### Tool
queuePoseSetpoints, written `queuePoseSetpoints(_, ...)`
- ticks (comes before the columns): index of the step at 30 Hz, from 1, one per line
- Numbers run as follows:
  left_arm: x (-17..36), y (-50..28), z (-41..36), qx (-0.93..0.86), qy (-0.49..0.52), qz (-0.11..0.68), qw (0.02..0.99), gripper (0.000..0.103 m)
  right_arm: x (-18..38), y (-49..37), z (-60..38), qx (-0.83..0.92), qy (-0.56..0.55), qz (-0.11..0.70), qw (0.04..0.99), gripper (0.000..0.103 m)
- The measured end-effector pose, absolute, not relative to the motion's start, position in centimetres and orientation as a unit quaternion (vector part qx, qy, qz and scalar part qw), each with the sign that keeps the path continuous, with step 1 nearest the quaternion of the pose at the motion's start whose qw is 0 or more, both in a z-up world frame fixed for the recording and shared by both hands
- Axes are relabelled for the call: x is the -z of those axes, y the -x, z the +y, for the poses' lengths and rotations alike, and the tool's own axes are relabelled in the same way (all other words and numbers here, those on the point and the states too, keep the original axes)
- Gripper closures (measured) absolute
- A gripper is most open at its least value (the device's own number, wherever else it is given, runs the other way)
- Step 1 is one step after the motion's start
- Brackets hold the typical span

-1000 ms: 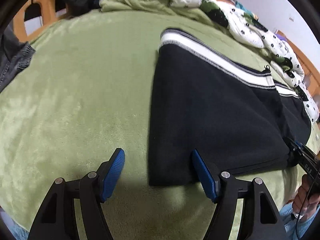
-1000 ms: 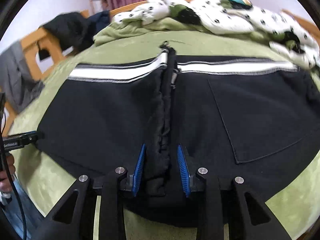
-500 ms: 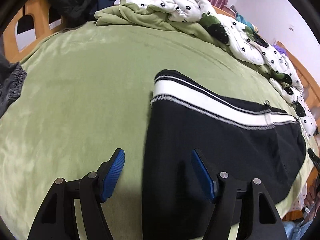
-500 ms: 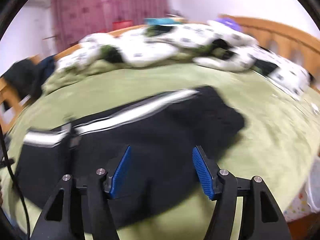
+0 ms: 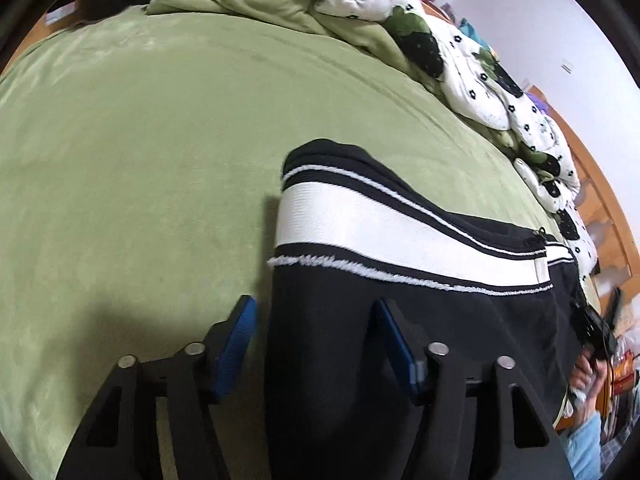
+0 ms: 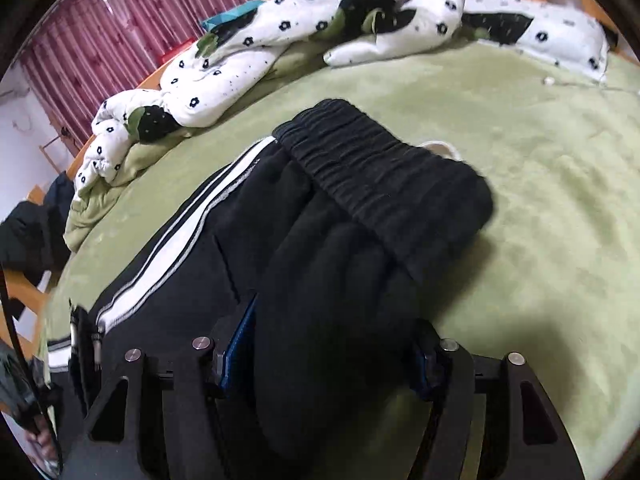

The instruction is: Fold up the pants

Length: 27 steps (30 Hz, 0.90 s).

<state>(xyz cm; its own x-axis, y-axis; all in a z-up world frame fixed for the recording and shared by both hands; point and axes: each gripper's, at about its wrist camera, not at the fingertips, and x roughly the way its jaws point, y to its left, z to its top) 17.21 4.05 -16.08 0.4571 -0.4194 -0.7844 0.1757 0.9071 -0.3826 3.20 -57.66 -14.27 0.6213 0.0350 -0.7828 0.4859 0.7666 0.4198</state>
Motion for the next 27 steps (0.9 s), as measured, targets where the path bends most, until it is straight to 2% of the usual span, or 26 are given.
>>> queuePoseSetpoints(1, 16.1, -17.3, 4.0, 0.184, 0.131, 0.488, 0.843, 0.058, 14.3, -3.4, -57.9, 0.136, -0.322, 0.409, 0.843, 0.037)
queuePoseSetpoints(3, 16.2, -17.8, 4.0, 0.19, 0.143, 0.492, 0.837, 0.063, 14.5, -3.9, -58.4, 0.144, -0.337, 0.394, 0.843, 0.036)
queuePoseSetpoints(4, 16.1, -18.0, 4.1, 0.189, 0.154, 0.491, 0.836, 0.068, 14.4, -4.0, -58.4, 0.146, -0.337, 0.391, 0.844, 0.04)
queuePoseSetpoints(5, 16.0, -18.1, 4.1, 0.192, 0.166, 0.49, 0.834, 0.072, 14.2, -3.9, -58.4, 0.153, -0.332, 0.386, 0.847, 0.049)
queuePoseSetpoints(7, 15.6, -18.0, 3.8, 0.198, 0.172, 0.487, 0.833, 0.088, 13.4, -3.6, -58.1, 0.148, -0.323, 0.368, 0.86, 0.065)
queuePoseSetpoints(8, 15.1, -17.8, 3.5, 0.2, 0.169, 0.483, 0.836, 0.091, 12.1, -3.3, -57.4, 0.148, -0.302, 0.352, 0.874, 0.07)
queuePoseSetpoints(13, 11.4, -16.2, 3.0, 0.201, 0.16, 0.451, 0.855, 0.092, 4.4, -3.0, -51.6, 0.159, -0.211, 0.285, 0.921, 0.077)
queuePoseSetpoints(21, 4.2, -15.1, 9.5, 0.213, 0.227, 0.423, 0.851, 0.092, -6.2, -4.8, -42.9, 0.089, -0.189, 0.24, 0.948, 0.079)
queuePoseSetpoints(24, 1.8, -14.8, 13.5, 0.161, 0.196, 0.416, 0.873, 0.092, -8.1, -5.6, -40.1, 0.033, -0.221, 0.235, 0.946, 0.079)
queuePoseSetpoints(27, 1.8, -15.4, 17.1, 0.094, 0.168, 0.44, 0.877, 0.091, -7.3, -6.7, -38.0, -0.004, -0.239, 0.242, 0.94, 0.078)
